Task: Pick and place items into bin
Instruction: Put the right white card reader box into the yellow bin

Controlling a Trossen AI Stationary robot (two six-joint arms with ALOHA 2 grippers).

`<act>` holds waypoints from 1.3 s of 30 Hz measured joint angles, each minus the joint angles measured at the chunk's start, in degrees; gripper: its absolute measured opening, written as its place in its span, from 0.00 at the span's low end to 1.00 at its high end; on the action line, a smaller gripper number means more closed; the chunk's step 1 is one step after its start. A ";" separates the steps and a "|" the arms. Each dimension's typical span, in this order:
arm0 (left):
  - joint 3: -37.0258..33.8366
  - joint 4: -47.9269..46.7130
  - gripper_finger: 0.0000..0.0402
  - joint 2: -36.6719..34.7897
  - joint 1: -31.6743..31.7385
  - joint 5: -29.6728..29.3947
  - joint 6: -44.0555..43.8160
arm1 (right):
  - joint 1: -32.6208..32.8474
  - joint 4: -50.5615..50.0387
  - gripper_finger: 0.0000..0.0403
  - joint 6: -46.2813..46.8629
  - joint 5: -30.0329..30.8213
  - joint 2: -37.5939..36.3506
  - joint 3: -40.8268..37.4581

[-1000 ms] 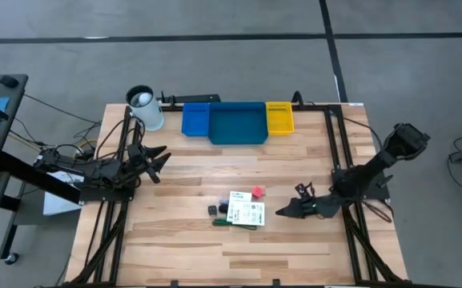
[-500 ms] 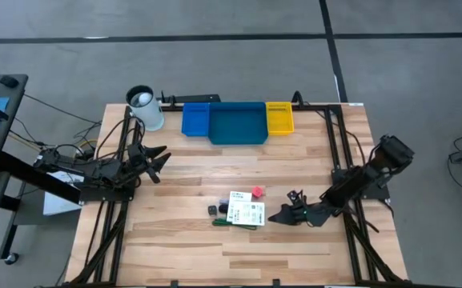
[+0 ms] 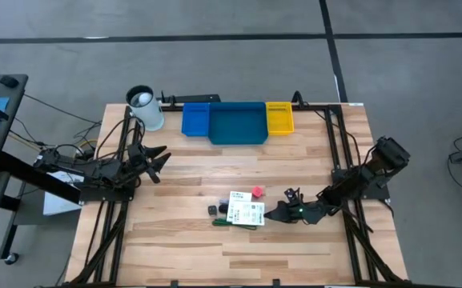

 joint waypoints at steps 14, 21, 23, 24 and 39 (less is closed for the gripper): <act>-0.01 0.00 0.45 -0.01 -0.01 0.00 0.01 | -2.42 -0.17 0.57 -3.00 -2.63 -0.04 2.20; -0.01 0.00 0.45 0.00 0.00 -0.01 -0.01 | -3.75 -2.10 0.57 -3.19 -4.69 -0.04 2.29; 0.00 0.00 0.45 0.00 -0.02 0.00 -0.01 | -3.77 -2.09 0.57 -3.19 -5.26 -0.04 2.29; 0.01 0.00 0.45 0.00 -0.02 -0.01 0.00 | -3.83 -2.11 0.57 -3.19 -5.28 -0.04 2.29; 0.01 0.00 0.45 0.00 -0.02 0.00 -0.01 | -4.02 -1.83 0.57 -4.02 -5.92 -0.04 2.29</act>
